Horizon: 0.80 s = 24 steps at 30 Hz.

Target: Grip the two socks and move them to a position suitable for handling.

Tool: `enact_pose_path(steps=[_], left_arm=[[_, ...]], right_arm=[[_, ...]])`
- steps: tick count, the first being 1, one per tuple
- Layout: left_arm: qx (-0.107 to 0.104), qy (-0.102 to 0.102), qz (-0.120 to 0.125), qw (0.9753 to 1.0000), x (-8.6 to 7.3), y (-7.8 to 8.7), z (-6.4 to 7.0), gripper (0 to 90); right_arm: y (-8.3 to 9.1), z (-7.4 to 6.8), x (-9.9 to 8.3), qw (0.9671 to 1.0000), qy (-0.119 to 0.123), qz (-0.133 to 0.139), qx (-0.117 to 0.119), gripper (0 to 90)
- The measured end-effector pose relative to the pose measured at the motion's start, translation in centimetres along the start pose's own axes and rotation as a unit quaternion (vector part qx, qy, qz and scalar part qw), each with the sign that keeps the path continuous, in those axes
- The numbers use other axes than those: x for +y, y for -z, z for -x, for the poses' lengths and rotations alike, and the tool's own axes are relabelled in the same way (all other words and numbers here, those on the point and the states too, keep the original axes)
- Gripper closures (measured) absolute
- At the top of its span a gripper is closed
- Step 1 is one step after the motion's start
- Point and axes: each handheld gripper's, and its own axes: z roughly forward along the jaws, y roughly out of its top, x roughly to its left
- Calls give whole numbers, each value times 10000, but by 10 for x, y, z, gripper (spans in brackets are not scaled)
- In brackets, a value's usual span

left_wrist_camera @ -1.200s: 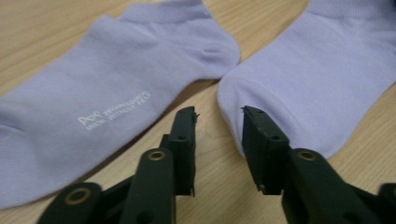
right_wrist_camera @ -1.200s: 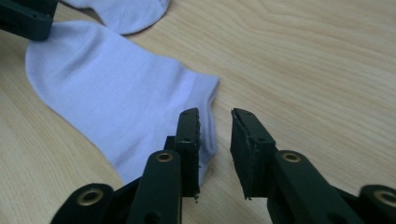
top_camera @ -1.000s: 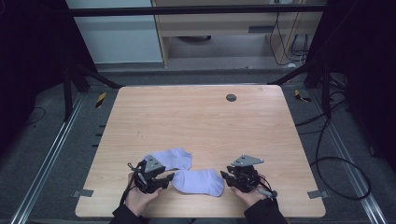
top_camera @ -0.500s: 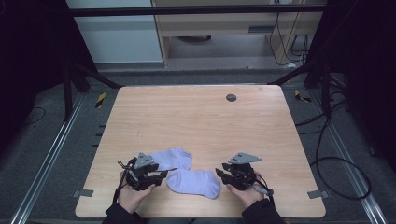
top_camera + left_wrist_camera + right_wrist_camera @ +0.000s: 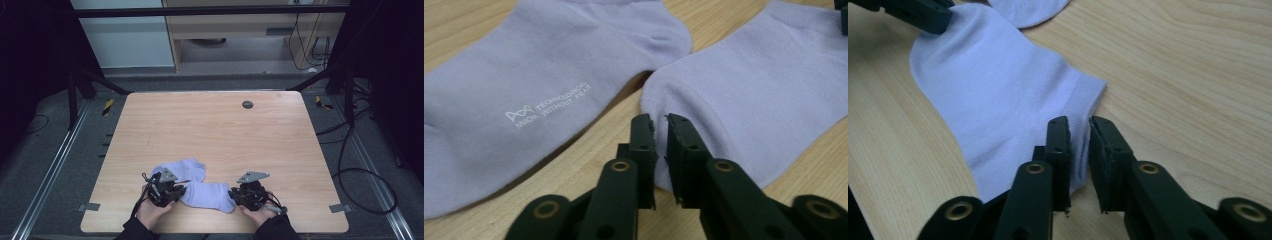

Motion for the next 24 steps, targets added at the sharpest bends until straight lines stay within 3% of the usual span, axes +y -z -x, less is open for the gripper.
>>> enact_pose_path(steps=[4,17,21,24], left_arm=[[-25,-31,-47,10000,0,0,3,876],[-175,-167,-52,9997,1,-3,17,875],[-114,-146,-6,9998,1,-1,17,745],[-56,-109,184,9998,2,7,15,691]], right_arm=[[0,-1,0,9999,54,-112,76,862],[9,7,-2,9999,69,-82,-135,849],[9,8,-2,9998,89,-59,-161,806],[13,9,-1,9997,36,93,-235,729]])
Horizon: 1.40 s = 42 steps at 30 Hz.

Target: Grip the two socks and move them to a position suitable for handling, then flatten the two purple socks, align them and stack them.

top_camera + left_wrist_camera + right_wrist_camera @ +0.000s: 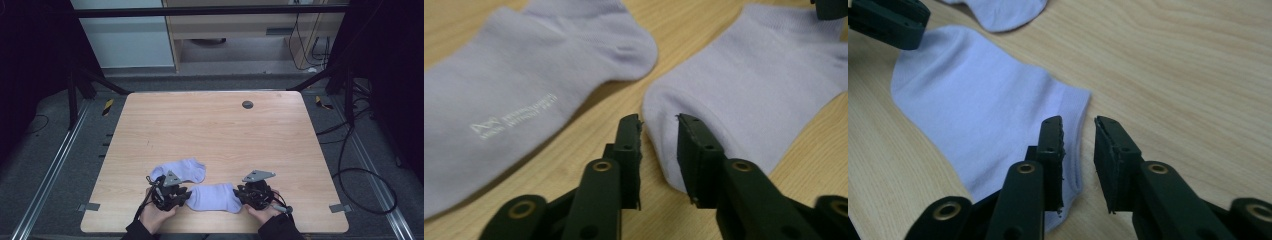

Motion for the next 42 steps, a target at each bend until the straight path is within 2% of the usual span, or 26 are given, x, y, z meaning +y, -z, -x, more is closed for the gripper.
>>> enact_pose_path(steps=[7,11,17,23,31,38,42], left_arm=[[224,210,445,9985,3,24,-18,579],[461,346,677,9960,3,37,-32,525],[762,504,839,9923,-2,49,-52,464],[997,696,848,9890,-8,55,-70,435],[1230,825,821,9856,-14,56,-90,430],[1365,920,698,9839,-19,54,-101,460],[1486,844,599,9835,-19,52,-104,477]], right_arm=[[9,4,9,9988,-167,429,-135,610],[15,8,17,9974,-212,664,-170,561],[18,8,33,9950,-282,942,-180,486],[6,-1,53,9945,-209,1015,-162,431],[-14,-10,76,9952,-261,935,-107,431],[-32,-16,90,9961,-237,846,-115,459],[-42,-18,96,9963,-237,819,-116,477]])
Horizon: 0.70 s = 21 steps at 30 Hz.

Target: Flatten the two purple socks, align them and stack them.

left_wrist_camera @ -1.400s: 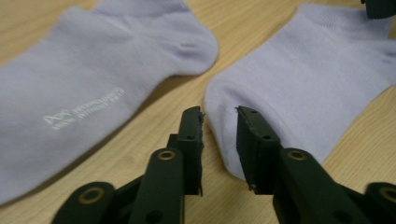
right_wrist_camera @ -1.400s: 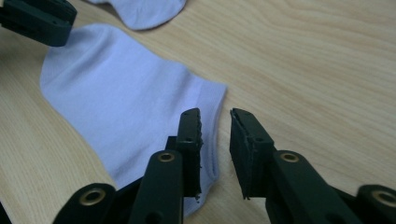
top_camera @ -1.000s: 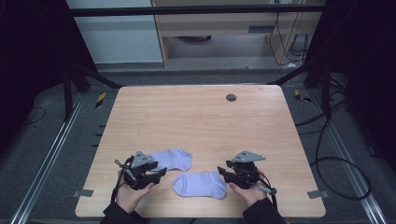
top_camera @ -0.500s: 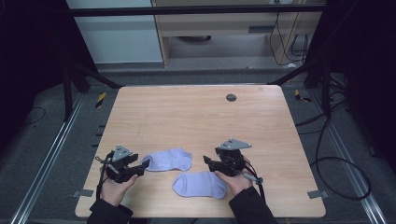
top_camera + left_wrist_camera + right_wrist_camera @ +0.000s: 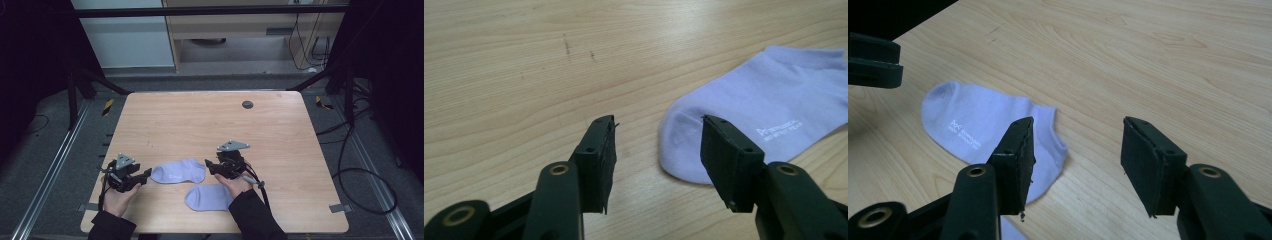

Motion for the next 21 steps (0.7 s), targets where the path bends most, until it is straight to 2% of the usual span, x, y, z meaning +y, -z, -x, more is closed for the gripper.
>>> enact_pose_path(steps=[6,10,15,21], left_arm=[[14,-18,-99,9999,-2,-7,0,506],[20,-51,-203,9998,-2,-12,1,518],[-88,-77,-285,9995,-3,-21,1,536],[-146,-188,-462,9986,-4,-32,4,573]], right_arm=[[-19,-5,2,9999,-5,-158,-22,521],[-32,-12,1,9994,90,-340,-17,554],[-51,-18,-2,9980,165,-604,-61,575],[-64,-21,-7,9965,224,-799,-108,601]])
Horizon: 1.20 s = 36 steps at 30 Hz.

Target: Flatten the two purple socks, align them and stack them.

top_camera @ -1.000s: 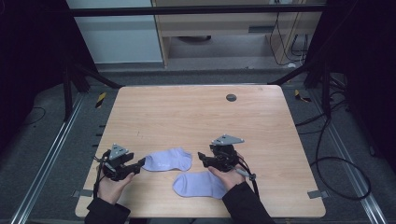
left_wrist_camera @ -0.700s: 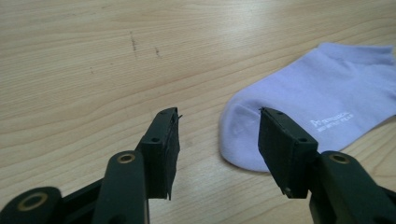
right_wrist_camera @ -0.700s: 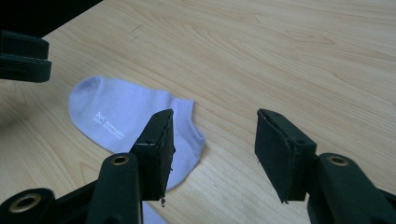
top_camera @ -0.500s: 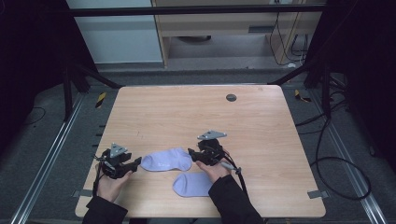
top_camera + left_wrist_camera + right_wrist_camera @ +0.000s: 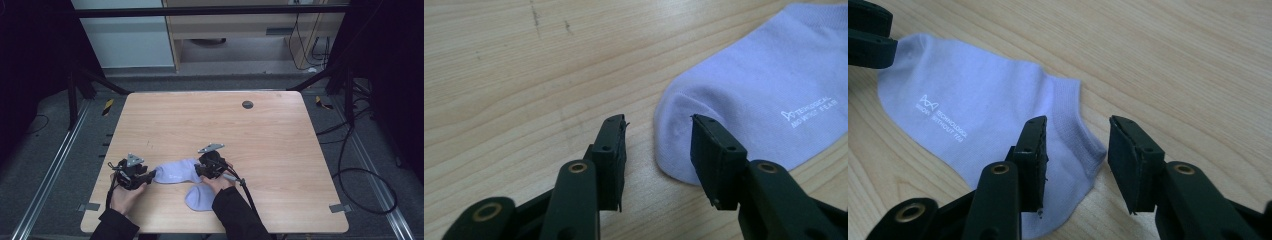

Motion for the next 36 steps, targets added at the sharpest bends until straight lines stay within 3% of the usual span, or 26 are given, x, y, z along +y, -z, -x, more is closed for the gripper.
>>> enact_pose_path(steps=[10,16,20,23,27,36], left_arm=[[-117,1,-51,9999,0,-5,5,714],[-169,6,-86,9998,1,-5,9,815],[-197,-4,-106,9998,2,-4,10,859],[-265,38,-74,9996,3,0,9,864],[-372,87,174,9991,7,11,11,865],[-641,62,577,9963,17,33,28,866]], right_arm=[[-9,-2,-5,9995,99,-235,-200,700],[-9,-5,-5,9995,1,-246,-182,826],[-7,-6,-4,9997,0,-166,-181,864],[-1,-5,-4,9999,-55,-73,-104,866],[14,-3,-2,9999,-87,90,11,867],[50,2,2,9991,-54,361,201,867]])
